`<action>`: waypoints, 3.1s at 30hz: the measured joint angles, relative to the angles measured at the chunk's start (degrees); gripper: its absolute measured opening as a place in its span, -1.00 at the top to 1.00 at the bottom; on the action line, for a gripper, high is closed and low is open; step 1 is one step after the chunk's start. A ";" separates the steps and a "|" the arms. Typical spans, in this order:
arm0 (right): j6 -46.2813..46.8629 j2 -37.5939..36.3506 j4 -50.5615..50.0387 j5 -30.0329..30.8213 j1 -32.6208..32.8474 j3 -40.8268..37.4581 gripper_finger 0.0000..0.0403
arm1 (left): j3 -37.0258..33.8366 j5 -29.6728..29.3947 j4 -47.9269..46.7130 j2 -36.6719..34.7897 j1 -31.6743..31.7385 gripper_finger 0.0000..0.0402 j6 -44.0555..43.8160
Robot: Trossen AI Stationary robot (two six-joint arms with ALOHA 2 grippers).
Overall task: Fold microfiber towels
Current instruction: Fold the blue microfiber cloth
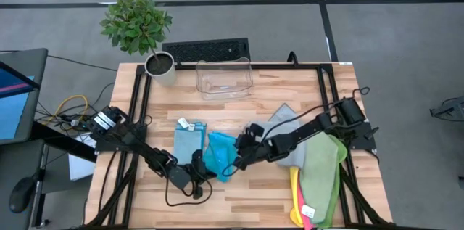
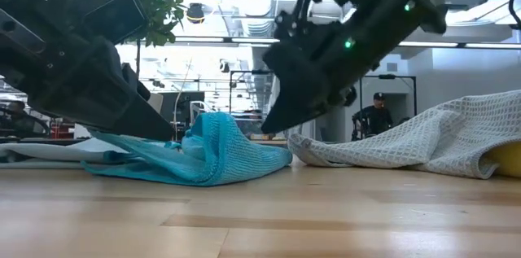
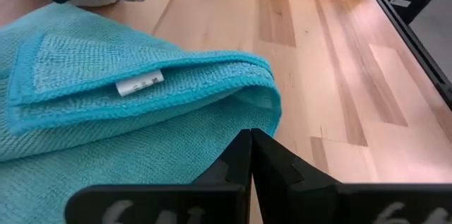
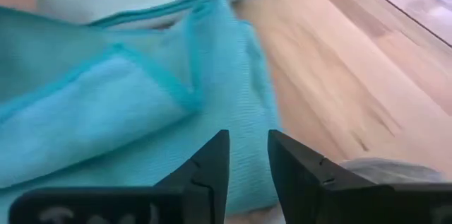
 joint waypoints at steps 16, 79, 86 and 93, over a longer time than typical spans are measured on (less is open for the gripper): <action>22.18 0.45 -1.87 2.24 8.36 -6.26 0.61 | 0.85 -0.53 -0.79 -6.69 0.00 1.00 3.20; 19.09 1.22 4.16 4.58 6.93 -5.55 0.63 | 26.65 21.08 -26.03 9.52 4.92 0.90 0.20; 15.12 1.22 9.35 4.50 7.28 -5.50 0.63 | 27.99 22.11 -26.59 9.45 4.08 0.95 -2.23; 15.13 1.22 7.12 4.28 7.03 -5.55 0.63 | 29.31 23.19 -37.08 3.44 3.37 0.95 -4.91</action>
